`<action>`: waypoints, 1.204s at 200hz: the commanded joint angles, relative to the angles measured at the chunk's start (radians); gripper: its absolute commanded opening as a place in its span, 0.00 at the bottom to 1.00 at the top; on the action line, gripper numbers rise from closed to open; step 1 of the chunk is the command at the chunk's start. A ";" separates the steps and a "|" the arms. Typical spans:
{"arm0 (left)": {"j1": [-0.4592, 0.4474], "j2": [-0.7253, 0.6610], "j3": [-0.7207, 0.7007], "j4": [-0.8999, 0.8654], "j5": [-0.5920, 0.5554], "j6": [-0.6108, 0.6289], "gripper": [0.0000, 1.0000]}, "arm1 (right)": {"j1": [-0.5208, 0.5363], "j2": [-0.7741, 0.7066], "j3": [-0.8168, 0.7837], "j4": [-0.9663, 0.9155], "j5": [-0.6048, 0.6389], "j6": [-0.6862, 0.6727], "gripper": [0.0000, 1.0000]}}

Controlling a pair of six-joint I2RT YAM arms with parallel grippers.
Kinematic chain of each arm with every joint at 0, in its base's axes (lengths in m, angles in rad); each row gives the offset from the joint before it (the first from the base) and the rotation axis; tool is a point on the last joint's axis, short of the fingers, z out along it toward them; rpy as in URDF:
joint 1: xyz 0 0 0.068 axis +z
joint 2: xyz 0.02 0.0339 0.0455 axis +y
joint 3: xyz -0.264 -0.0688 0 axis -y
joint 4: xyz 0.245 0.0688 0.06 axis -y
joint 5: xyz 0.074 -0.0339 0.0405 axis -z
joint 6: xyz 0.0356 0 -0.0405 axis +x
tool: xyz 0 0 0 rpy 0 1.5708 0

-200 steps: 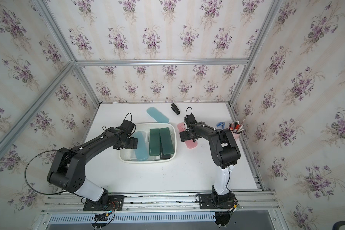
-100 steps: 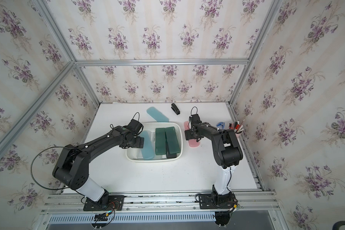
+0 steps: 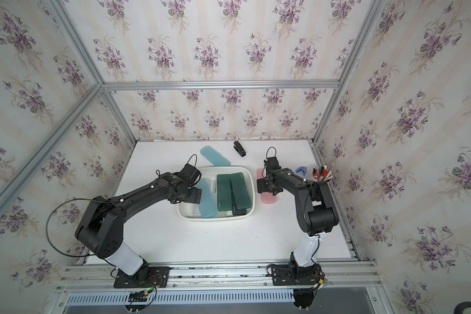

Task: Put the pencil case into the storage box
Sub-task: Pick up the pencil case from the center of the board, then place the pencil case at the storage box.

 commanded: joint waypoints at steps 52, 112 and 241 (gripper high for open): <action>0.000 -0.116 0.022 -0.065 -0.058 0.028 0.99 | -0.007 -0.105 0.002 -0.040 0.021 0.054 0.70; 0.019 -0.258 0.049 -0.134 -0.117 0.067 0.99 | 0.027 -0.292 0.018 -0.094 -0.040 0.134 0.67; 0.266 -0.353 -0.110 -0.076 -0.008 0.162 0.99 | 0.598 0.091 0.453 -0.152 0.098 0.361 0.67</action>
